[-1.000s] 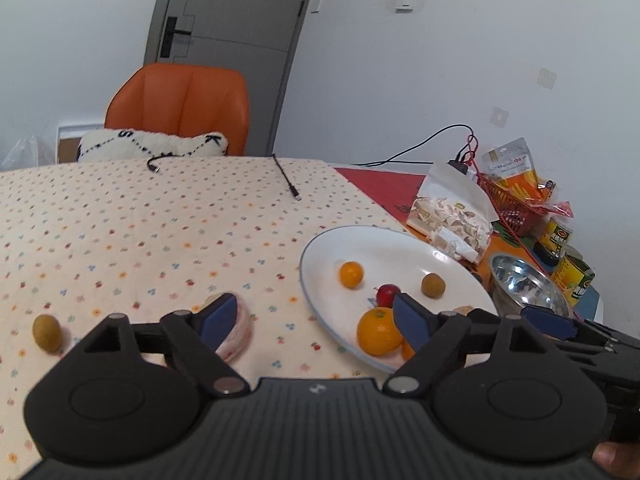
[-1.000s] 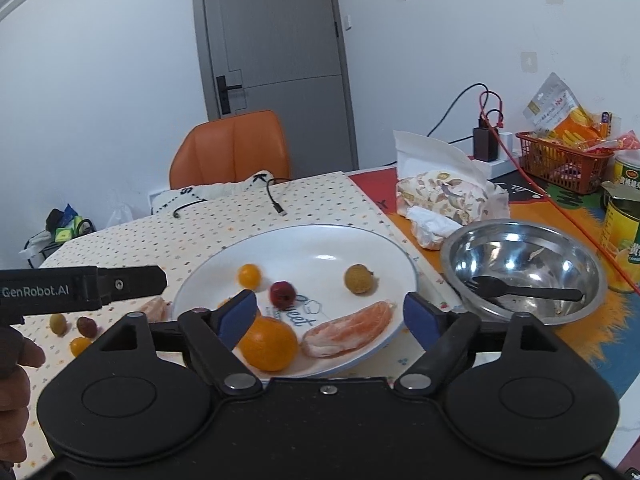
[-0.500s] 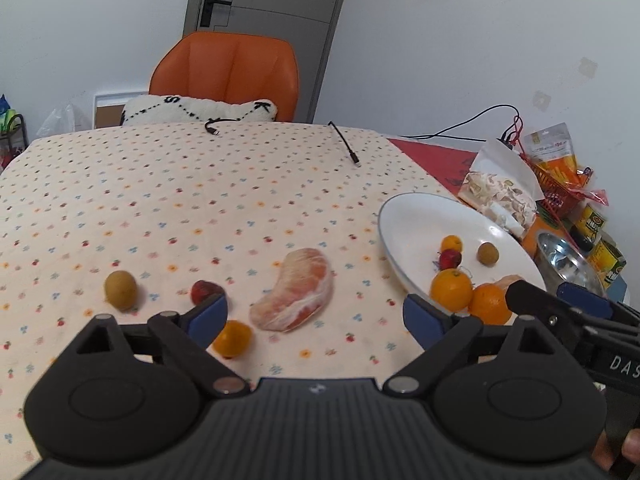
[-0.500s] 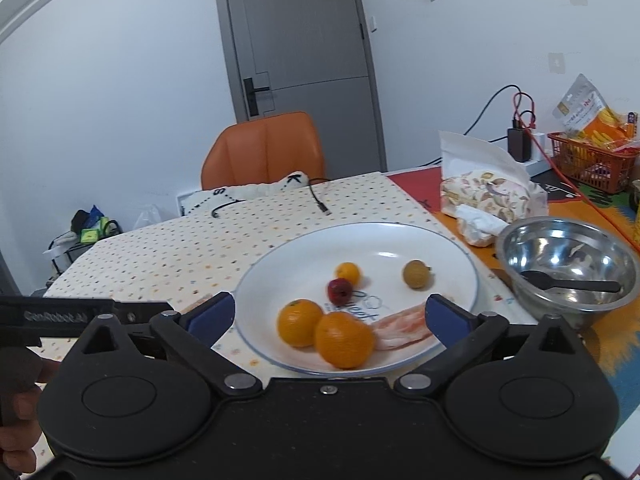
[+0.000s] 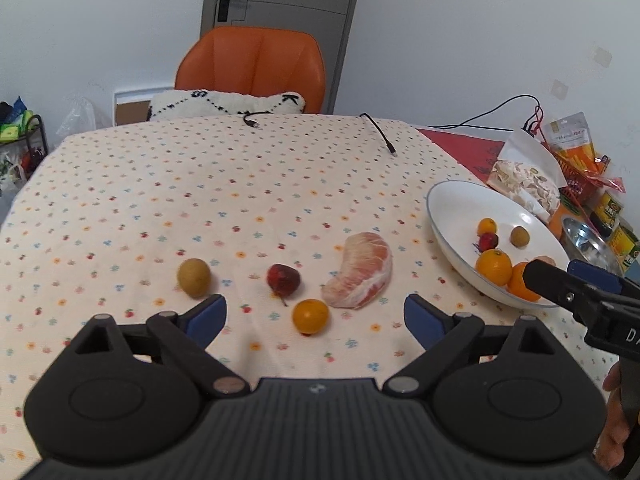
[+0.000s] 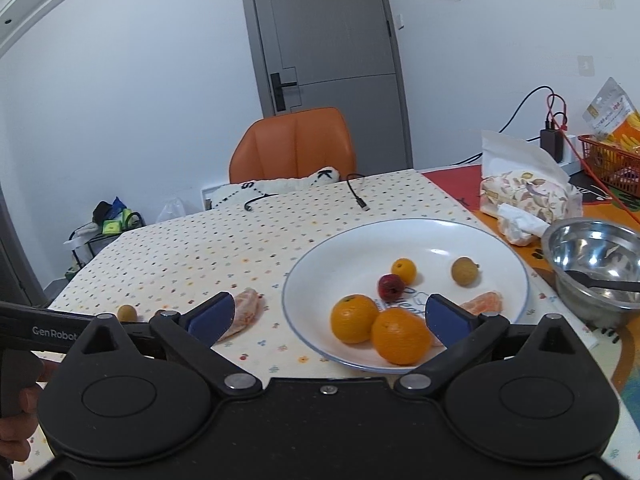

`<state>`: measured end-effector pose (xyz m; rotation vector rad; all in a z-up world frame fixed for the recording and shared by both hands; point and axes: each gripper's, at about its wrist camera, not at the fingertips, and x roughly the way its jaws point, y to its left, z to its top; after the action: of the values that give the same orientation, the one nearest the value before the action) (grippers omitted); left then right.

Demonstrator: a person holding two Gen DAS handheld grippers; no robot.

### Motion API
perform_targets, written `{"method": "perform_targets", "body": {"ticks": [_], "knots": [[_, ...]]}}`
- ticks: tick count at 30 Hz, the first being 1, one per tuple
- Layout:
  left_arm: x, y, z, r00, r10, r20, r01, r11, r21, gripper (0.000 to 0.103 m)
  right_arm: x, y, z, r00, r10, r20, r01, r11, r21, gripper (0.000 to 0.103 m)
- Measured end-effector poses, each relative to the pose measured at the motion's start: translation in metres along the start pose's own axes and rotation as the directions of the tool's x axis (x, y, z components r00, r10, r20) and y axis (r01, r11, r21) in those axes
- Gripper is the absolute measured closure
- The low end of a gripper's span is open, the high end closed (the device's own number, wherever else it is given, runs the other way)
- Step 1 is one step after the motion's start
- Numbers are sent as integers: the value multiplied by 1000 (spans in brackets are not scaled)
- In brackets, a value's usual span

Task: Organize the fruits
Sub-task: 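Move both tools back over the remaining fruits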

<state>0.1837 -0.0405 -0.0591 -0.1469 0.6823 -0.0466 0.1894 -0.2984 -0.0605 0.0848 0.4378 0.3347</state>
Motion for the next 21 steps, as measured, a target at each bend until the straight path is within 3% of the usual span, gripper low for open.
{"method": "perform_targets", "body": {"ticks": [8, 21], "knots": [[-14, 18, -3, 999, 30, 35, -29, 999, -15, 8, 4, 13, -2, 999, 37, -9, -37, 999, -14, 0], [-32, 47, -8, 997, 24, 75, -17, 996, -87, 9, 10, 33, -3, 993, 110, -36, -111, 994, -19, 0]]}}
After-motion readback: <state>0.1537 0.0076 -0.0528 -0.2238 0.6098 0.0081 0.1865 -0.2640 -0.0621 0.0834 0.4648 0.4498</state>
